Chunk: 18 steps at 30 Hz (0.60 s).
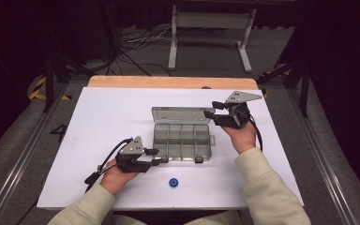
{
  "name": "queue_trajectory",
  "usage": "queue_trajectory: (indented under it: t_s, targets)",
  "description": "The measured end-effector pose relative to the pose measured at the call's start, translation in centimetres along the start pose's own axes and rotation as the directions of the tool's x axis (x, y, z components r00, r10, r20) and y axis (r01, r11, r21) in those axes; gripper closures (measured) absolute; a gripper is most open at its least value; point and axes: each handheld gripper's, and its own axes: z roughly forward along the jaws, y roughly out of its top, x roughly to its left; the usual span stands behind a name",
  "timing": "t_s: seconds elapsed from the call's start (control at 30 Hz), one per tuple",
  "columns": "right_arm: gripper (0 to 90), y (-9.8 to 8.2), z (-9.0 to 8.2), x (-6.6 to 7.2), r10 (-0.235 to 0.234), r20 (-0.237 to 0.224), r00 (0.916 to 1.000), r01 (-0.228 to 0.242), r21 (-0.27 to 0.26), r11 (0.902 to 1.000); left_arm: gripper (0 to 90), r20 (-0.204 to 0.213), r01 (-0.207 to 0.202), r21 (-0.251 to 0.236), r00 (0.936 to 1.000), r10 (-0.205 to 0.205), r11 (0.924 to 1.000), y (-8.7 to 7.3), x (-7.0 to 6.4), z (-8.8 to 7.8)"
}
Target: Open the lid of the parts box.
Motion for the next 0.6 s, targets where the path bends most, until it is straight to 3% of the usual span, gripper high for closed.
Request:
queue_trajectory:
  t_s: [0.47, 0.6]
  targets:
    - [56.2, 0.0, 1.9, -1.8, 0.046, 0.010, 0.9989, -0.046, 0.016, 0.9988, 56.4, 0.004, 0.002, 0.000, 1.0000, -0.002, 1.0000, 0.0, 0.0, 0.0]
    - [59.8, -0.5, 3.0, -2.2, 0.055, 0.013, 0.9984, -0.056, 0.047, 0.9973, 55.8, 0.006, 0.003, -0.002, 1.0000, -0.003, 1.0000, 0.0, 0.0, 0.0]
